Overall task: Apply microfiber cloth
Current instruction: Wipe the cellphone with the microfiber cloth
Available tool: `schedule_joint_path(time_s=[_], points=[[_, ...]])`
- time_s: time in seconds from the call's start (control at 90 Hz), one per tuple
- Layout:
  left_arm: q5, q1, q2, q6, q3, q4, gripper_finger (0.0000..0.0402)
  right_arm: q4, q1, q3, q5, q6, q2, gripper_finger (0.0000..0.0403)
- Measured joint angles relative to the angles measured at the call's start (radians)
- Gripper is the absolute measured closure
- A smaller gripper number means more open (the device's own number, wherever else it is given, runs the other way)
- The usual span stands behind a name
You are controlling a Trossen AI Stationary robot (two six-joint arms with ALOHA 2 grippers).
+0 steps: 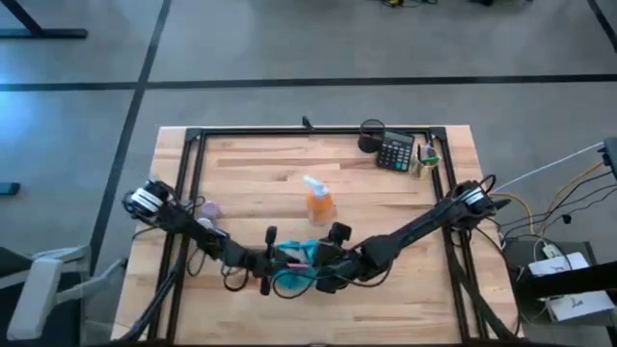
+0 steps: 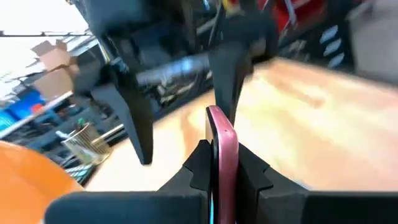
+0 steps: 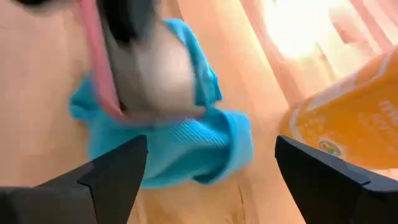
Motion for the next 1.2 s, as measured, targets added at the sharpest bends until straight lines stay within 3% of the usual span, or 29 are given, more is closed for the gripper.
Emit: schedule_joint_path(time_s=[0.211, 0.289, 0.367, 0.478, 0.622, 0.811, 0.867, 1.056, 1.2], points=[[-0.036, -0.010, 0.011, 0.009, 0.006, -0.042, 0.0341, 0.001, -0.004, 0.000, -0.007, -0.062, 0.009, 0.0070], [-0.031, -0.008, -0.026, -0.071, 0.000, -0.068, 0.0309, -0.018, -0.005, 0.000, -0.011, -0.068, 0.009, 0.0069], [0.032, -0.003, -0.082, -0.200, 0.002, -0.163, 0.0275, -0.059, -0.004, 0.000, -0.020, -0.069, 0.008, 0.0071], [0.096, -0.005, -0.157, -0.364, 0.015, -0.433, 0.0231, -0.100, -0.006, 0.000, -0.035, -0.071, 0.006, 0.0075], [0.149, -0.011, -0.250, -0.484, 0.042, -0.661, 0.0187, -0.095, -0.019, -0.011, -0.055, -0.081, 0.023, 0.0085], [0.354, -0.014, -0.325, -0.680, 0.049, -0.727, 0.0157, 0.024, -0.033, -0.037, -0.113, -0.115, 0.084, 0.0108], [0.368, -0.016, -0.326, -0.743, 0.047, -0.729, 0.0154, 0.064, -0.035, -0.038, -0.115, -0.131, 0.107, 0.0116], [0.128, -0.017, -0.262, -0.825, 0.047, -0.736, 0.0163, 0.128, -0.042, -0.032, -0.053, -0.126, 0.135, 0.0158], [-0.002, -0.002, -0.191, -0.868, 0.047, -0.731, 0.0179, 0.127, -0.043, -0.032, -0.036, -0.125, 0.135, 0.0227]])
